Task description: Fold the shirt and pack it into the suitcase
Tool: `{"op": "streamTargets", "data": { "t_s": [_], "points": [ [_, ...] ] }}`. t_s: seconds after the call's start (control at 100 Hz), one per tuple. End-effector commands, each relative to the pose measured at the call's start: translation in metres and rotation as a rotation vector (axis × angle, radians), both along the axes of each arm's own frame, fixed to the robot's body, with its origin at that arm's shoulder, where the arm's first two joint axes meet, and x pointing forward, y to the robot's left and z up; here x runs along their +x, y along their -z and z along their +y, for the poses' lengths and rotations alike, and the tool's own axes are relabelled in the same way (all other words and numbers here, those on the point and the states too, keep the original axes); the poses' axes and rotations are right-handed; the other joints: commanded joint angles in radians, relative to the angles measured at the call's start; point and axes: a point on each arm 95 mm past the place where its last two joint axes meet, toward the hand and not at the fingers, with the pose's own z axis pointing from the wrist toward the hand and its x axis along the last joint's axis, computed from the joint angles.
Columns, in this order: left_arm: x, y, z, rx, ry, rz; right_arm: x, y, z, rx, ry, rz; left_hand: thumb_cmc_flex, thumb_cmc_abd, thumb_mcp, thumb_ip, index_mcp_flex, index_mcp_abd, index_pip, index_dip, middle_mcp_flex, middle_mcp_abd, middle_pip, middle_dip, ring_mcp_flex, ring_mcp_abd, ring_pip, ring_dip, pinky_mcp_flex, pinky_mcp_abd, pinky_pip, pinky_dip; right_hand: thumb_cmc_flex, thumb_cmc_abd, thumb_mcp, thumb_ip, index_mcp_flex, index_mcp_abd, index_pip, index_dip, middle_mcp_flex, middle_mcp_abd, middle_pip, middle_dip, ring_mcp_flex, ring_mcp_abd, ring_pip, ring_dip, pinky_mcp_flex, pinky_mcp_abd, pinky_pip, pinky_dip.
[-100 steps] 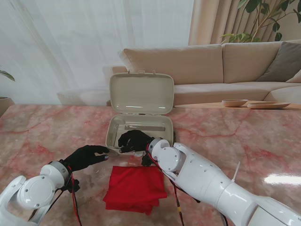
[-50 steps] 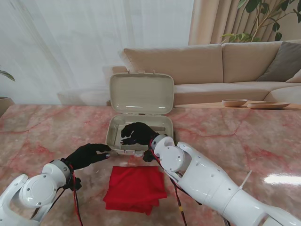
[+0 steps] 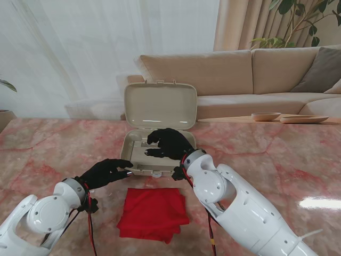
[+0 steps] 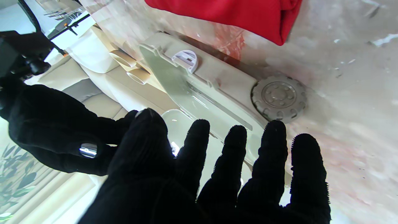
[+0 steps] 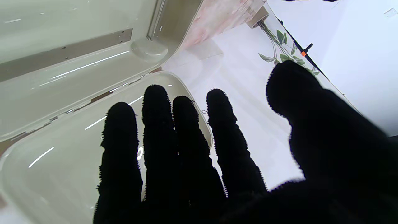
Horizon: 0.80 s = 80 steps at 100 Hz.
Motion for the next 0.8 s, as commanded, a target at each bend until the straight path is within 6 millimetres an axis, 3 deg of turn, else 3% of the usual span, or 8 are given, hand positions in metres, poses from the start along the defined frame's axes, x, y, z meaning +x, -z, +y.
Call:
{"op": "streamTargets", "data": {
  "t_s": [0.0,0.38,0.49,0.79],
  "points": [
    [-0.003,-0.002,-0.007,-0.01,0.025,-0.006,-0.014,0.014,-0.008,-0.04,-0.005,0.035,-0.005,0.038,-0.037,0.001,-0.009,0.014,-0.025,-0.003,-0.034,0.014,-0.027,-0.02,-0.028,0.023,-0.028,-0.021,-0.013,-0.025,-0.028,-0.023,-0.022,0.01,-0.018,0.041,-0.018,0.005,-0.017,0.017,-0.028,0.011,-0.013,-0.02,-0.016,0.004,-0.018,-0.016,-0.001,-0.018,-0.018,-0.022],
    [-0.022,0.007,-0.015,-0.005,0.081,0.0,-0.074,0.029,-0.044,-0.161,0.007,0.057,-0.01,0.035,-0.038,0.001,-0.006,0.014,-0.033,-0.007,-0.039,0.01,-0.033,-0.037,-0.041,0.018,-0.045,-0.049,-0.018,-0.049,-0.051,-0.082,-0.012,0.004,-0.034,0.042,-0.016,0.005,-0.022,0.019,-0.02,0.012,-0.024,-0.025,-0.005,0.001,-0.036,-0.026,0.009,-0.021,-0.025,-0.039],
    [-0.025,0.01,-0.018,-0.005,0.084,0.004,-0.087,0.032,-0.048,-0.187,0.013,0.057,-0.018,0.047,-0.039,-0.001,-0.003,0.017,-0.032,-0.006,-0.042,0.011,-0.034,-0.039,-0.048,0.018,-0.049,-0.054,-0.029,-0.058,-0.065,-0.1,-0.016,0.043,-0.06,0.044,-0.018,0.0,-0.028,0.019,-0.015,0.007,-0.046,-0.037,-0.006,-0.005,-0.076,-0.051,0.006,-0.018,-0.03,-0.048],
    [-0.033,0.017,-0.019,0.013,0.108,0.021,-0.108,0.045,-0.046,-0.217,0.024,0.081,-0.035,0.051,-0.041,-0.002,-0.009,0.017,-0.037,-0.007,-0.053,0.009,-0.038,-0.042,-0.064,0.017,-0.059,-0.062,-0.038,-0.062,-0.081,-0.132,-0.024,0.054,-0.084,0.05,-0.022,-0.006,-0.032,0.017,-0.005,0.0,-0.078,-0.053,-0.077,0.009,-0.16,-0.096,-0.037,0.013,-0.066,-0.054]
  ]
}}
